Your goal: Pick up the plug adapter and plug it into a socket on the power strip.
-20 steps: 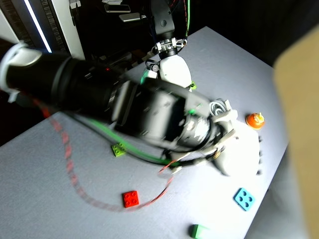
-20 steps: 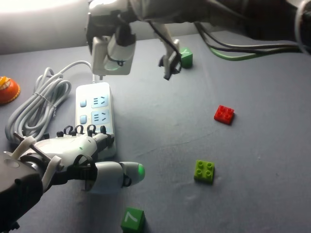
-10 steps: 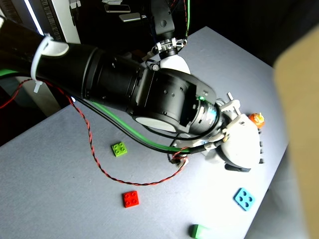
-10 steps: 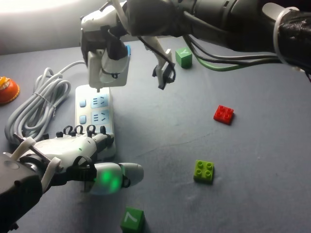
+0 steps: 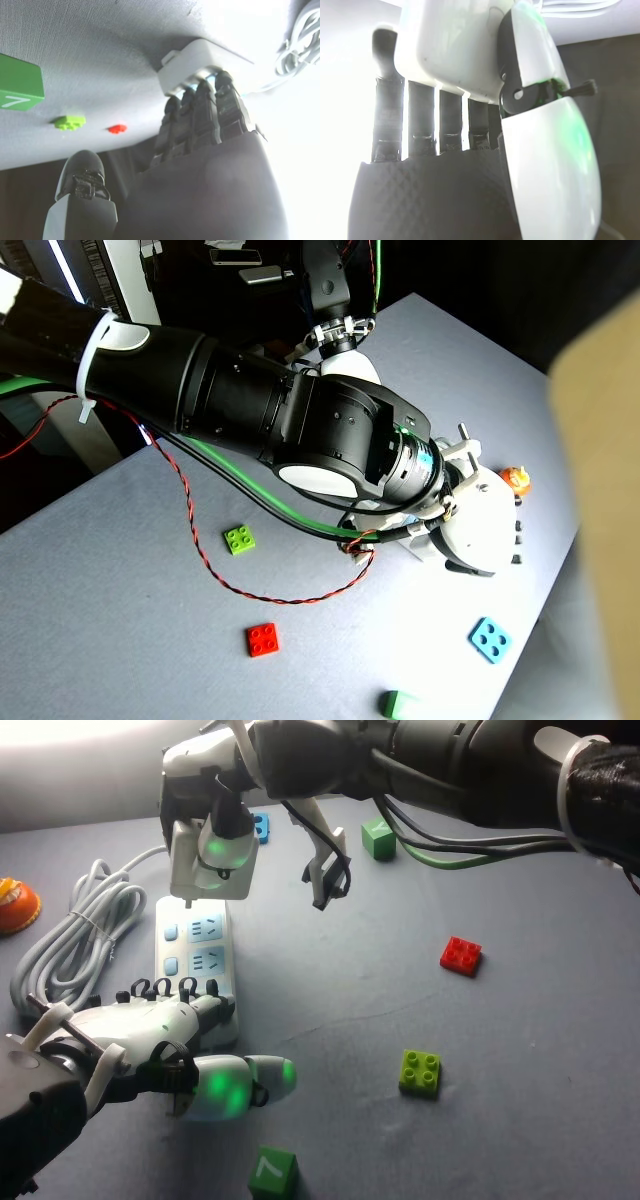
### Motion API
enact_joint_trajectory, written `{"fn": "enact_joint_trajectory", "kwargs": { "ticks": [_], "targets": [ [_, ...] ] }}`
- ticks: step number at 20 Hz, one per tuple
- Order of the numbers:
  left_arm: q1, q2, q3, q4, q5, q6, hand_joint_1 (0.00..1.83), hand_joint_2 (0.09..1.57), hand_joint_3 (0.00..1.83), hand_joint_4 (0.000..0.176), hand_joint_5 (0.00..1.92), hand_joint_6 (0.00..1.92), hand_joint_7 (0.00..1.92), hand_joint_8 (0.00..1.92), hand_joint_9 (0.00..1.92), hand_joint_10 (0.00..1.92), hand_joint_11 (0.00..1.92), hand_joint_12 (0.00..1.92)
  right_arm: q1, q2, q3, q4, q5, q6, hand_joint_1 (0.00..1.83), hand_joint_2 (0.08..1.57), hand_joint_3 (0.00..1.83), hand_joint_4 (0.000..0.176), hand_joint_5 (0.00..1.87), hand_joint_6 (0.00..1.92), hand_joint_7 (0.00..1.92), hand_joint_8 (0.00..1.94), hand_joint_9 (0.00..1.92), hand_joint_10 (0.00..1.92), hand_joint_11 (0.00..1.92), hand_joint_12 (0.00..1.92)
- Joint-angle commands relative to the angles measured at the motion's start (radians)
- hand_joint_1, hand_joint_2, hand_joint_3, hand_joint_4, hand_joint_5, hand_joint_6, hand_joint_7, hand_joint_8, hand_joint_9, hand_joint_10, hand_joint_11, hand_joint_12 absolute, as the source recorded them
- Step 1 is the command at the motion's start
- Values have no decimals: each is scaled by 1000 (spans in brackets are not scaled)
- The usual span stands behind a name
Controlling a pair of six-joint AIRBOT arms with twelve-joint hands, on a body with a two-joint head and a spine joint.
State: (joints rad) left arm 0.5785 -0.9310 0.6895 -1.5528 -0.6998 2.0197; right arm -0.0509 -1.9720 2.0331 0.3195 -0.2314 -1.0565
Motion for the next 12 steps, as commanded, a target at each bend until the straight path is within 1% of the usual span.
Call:
{"fn": "enact_joint_trajectory", "kwargs": {
  "ticks": [1, 2, 4, 6, 8, 10, 12],
  "targets": [
    [5, 3, 4, 4, -9, -3, 0, 1159, 0, 0, 83, 1, 85, 5, 61, 8, 26, 15, 16, 2, -2, -2, 124, 33, 1234, 1147, 0, 0, 880, 985, 976, 1189, 850, 1112, 658, 1608],
    [3, 3, 4, 4, -9, -3, 0, 1158, 0, 0, 84, 1, 87, 6, 64, 8, 35, 21, 16, 3, -2, -29, 127, 57, 1239, 1141, 0, 0, 899, 952, 986, 1180, 863, 1107, 674, 1603],
    [2, 3, 5, 4, -9, -3, 0, 1154, 0, 0, 88, 3, 88, 5, 61, 5, 32, 21, 17, 9, -2, -71, 121, 88, 1231, 1152, 1, 0, 864, 1009, 971, 1199, 843, 1129, 658, 1639],
    [2, 3, 5, 4, -9, -3, 0, 1160, 0, 0, 105, 9, 101, 9, 68, 7, 35, 25, 16, 16, -4, -102, 112, 104, 1232, 1151, 0, 0, 873, 993, 965, 1212, 829, 1149, 650, 1647],
    [5, 3, 5, 4, -9, -3, 0, 1159, 0, 0, 97, 4, 99, 6, 67, 5, 30, 25, 10, 37, -38, -157, 128, 133, 1234, 1153, 0, 0, 861, 1008, 972, 1204, 840, 1149, 677, 1620],
    [6, 4, 5, 4, -9, -3, 0, 1157, 0, 0, 94, 1, 101, 5, 78, 8, 39, 31, 9, 47, -62, -173, 132, 153, 1226, 1165, 2, 0, 840, 1045, 946, 1242, 826, 1160, 652, 1644],
    [5, 4, 5, 4, -9, -3, 0, 1154, 0, 0, 115, 8, 122, 11, 96, 12, 56, 44, 9, 51, -76, -187, 135, 165, 1229, 1155, 0, 0, 862, 1017, 966, 1204, 837, 1141, 656, 1643]
  ]
}}
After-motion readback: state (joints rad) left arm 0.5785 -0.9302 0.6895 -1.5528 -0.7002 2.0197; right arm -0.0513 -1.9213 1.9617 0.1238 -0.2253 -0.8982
